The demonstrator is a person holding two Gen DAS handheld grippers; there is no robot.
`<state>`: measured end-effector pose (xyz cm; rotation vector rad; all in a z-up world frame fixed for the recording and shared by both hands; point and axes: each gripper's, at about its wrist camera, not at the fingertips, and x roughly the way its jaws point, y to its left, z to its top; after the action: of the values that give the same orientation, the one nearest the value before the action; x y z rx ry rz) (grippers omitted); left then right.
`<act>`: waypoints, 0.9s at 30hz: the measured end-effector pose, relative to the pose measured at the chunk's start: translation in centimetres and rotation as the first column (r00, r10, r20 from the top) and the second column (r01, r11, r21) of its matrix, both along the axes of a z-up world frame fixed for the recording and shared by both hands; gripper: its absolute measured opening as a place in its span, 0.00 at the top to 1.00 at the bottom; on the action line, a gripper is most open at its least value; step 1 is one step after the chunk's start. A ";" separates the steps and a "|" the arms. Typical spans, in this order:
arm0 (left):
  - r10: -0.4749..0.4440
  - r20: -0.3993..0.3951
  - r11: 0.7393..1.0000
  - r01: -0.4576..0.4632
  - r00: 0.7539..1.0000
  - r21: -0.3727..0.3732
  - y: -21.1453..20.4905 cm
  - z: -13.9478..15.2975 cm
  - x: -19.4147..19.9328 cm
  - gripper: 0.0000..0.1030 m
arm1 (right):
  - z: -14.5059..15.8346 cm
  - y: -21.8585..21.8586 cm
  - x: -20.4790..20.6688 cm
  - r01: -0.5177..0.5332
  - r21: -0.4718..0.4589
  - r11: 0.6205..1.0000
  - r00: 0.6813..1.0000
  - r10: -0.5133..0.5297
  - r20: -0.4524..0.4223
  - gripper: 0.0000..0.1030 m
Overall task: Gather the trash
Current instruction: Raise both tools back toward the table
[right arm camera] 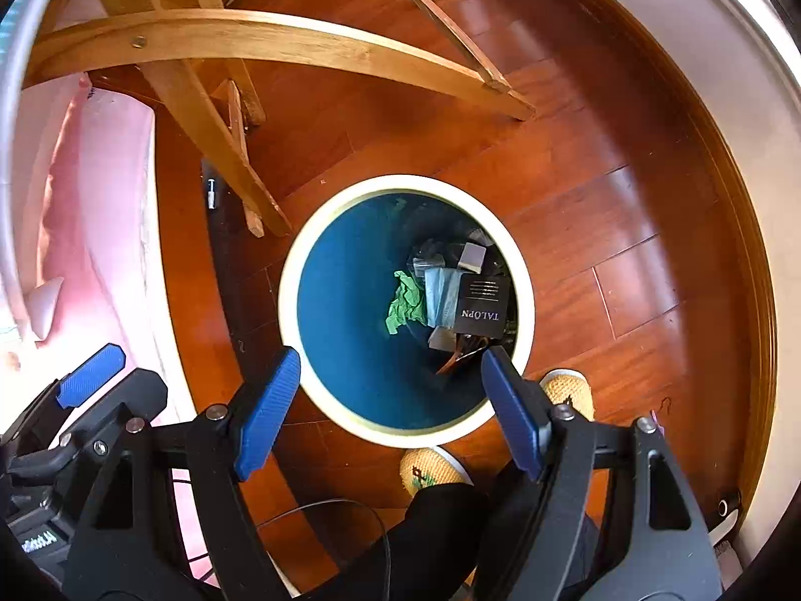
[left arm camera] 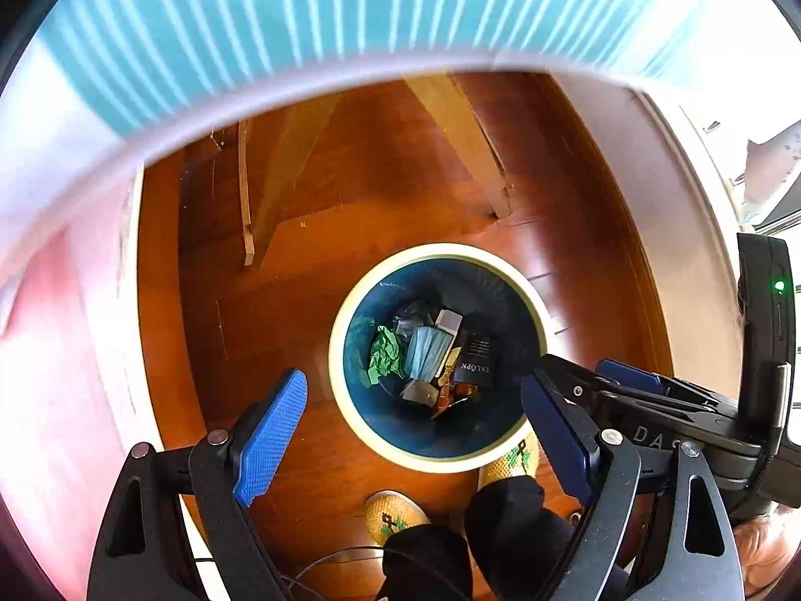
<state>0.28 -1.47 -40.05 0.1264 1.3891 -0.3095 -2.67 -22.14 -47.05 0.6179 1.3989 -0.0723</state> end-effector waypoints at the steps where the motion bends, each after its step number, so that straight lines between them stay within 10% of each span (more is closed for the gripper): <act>1: 0.003 0.003 1.000 -0.003 1.000 -0.002 0.1 0.7 -0.2 0.14 | 0.7 0.1 -0.1 0.003 0.002 1.000 1.000 -0.003 0.003 0.30; 27: 0.106 0.263 0.976 -0.050 0.959 -0.210 7.7 34.8 -1.9 0.14 | 35.0 5.9 -0.1 -0.084 -0.015 0.996 0.938 0.084 0.335 0.30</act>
<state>-1.57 6.24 -5.28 -0.0526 1.0789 -0.3512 -2.80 -16.20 -12.00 0.5407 1.0914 0.0983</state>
